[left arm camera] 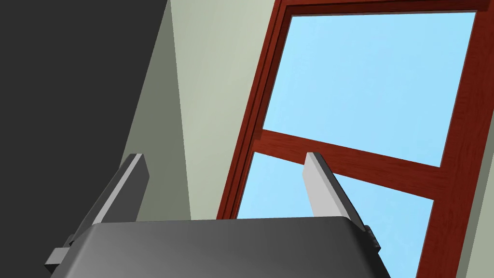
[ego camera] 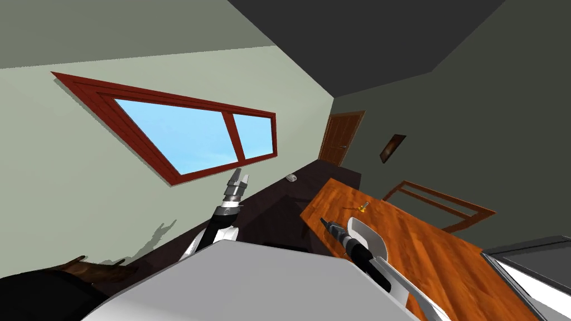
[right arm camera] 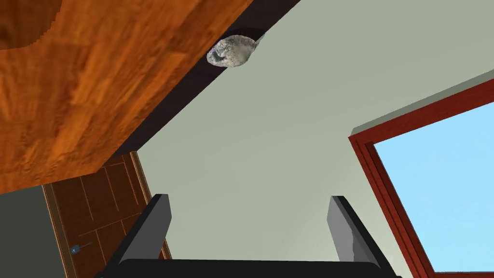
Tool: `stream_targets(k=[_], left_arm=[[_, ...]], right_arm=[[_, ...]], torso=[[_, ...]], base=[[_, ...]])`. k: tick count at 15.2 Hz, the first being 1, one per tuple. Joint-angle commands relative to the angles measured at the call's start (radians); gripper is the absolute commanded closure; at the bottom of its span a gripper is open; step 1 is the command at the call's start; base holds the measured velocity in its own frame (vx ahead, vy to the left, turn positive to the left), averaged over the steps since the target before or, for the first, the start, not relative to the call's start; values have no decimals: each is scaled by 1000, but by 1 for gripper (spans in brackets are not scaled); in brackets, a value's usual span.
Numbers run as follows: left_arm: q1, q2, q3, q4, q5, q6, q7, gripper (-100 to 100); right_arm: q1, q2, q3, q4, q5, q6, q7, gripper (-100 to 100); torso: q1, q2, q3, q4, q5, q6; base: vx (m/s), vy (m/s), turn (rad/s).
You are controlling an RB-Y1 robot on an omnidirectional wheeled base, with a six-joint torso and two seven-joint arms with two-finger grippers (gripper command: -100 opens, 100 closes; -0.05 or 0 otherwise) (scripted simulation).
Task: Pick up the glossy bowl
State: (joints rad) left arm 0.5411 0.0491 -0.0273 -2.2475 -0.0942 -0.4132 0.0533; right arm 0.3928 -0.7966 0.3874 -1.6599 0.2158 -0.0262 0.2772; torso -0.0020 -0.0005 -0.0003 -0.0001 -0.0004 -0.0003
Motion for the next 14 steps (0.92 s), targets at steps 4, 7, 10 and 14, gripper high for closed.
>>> stream_targets(k=[4,7,10,14], left_arm=[[0,0,0,0,0,0,0,0],[0,0,0,0,0,0,0,0],[0,0,0,0,0,0,0,0],[0,0,0,0,0,0,0,0]], right_arm=[[8,-76,62,72,33,58,42,-100],[7,-103,91,115,48,81,59,-100],[7,-128,120,172,63,104,75,-100],[7,-171,177,250,91,147,105,-100]], torso=[[0,0,0,0,0,1],[0,0,0,0,0,1],[0,-1,0,0,0,0],[-2,-1,-1,0,0,0]], base=[[1,-14,177],[2,-10,147],[6,-16,230],[12,-30,225]])
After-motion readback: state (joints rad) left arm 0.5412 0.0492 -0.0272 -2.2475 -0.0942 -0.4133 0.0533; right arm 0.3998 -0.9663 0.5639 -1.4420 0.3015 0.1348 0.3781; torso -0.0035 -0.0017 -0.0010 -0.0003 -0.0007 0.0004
